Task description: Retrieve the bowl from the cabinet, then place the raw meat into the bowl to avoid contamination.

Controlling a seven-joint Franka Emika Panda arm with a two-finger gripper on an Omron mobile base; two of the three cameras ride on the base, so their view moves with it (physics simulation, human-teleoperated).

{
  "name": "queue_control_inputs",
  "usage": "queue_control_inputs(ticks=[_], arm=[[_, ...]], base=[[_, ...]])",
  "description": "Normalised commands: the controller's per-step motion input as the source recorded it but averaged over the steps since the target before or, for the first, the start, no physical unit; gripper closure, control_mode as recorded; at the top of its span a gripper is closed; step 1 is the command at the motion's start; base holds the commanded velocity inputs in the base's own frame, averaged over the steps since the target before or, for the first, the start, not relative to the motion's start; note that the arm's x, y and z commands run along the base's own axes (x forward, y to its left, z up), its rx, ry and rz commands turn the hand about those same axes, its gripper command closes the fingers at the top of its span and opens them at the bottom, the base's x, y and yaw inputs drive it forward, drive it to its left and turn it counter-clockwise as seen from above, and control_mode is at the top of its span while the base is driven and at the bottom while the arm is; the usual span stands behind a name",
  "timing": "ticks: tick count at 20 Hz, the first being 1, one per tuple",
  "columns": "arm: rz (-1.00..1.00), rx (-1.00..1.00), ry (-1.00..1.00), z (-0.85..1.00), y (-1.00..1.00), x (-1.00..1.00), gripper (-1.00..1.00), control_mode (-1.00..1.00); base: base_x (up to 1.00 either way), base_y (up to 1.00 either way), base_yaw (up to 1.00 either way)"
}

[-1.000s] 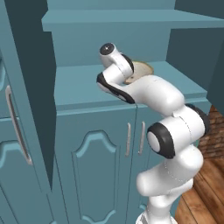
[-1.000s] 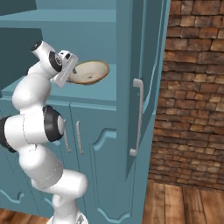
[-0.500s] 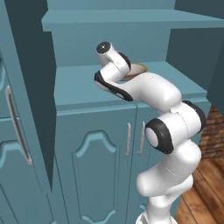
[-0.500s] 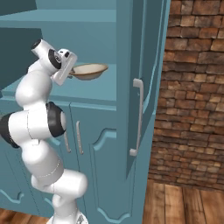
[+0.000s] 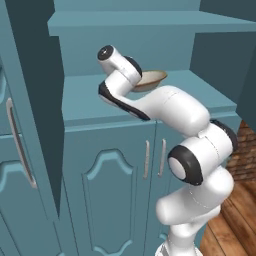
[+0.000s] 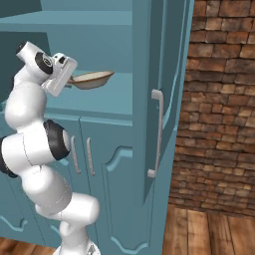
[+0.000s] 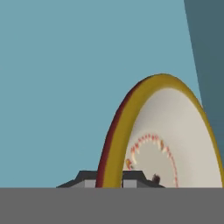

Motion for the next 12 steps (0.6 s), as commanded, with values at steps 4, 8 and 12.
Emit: queue_control_inputs(ticks=[4, 8, 12], arm=[[-0.09, 0.00, -0.10, 0.20, 0.20, -0.76, 1.00, -1.00], [-0.08, 0.00, -0.08, 0.17, 0.16, -0.83, 1.00, -1.00], [-0.08, 0.02, -0.01, 0.25, 0.04, -0.75, 1.00, -1.00]], base=[[0.00, 0.00, 0.00], [0.00, 0.00, 0.00], [0.00, 0.00, 0.00]])
